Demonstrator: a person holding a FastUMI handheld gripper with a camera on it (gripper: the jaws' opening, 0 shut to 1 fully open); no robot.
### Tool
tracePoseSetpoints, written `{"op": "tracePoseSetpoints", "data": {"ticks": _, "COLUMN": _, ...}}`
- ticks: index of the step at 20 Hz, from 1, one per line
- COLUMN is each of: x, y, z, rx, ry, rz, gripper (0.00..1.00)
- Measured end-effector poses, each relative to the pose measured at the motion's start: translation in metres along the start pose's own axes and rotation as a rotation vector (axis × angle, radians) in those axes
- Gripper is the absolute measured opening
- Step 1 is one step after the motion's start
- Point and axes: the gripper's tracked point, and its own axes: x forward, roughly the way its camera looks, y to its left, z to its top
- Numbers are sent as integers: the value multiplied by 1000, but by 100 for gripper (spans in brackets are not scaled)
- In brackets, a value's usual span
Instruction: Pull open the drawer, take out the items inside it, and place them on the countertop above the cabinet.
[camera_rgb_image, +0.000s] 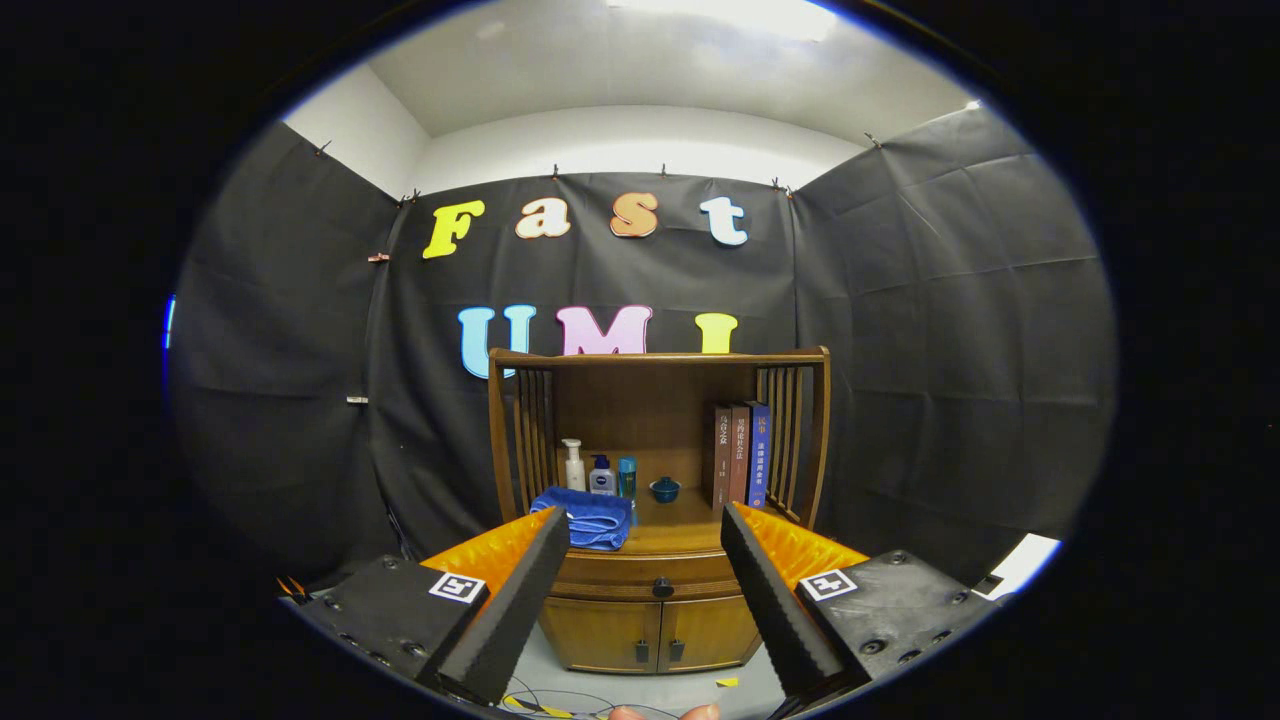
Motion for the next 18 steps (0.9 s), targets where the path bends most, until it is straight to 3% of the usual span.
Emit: {"op": "tracePoseSetpoints", "data": {"ticks": 18, "x": 13, "y": -13, "z": -24, "rx": -6, "ry": 12, "rz": -27, "gripper": 98}}
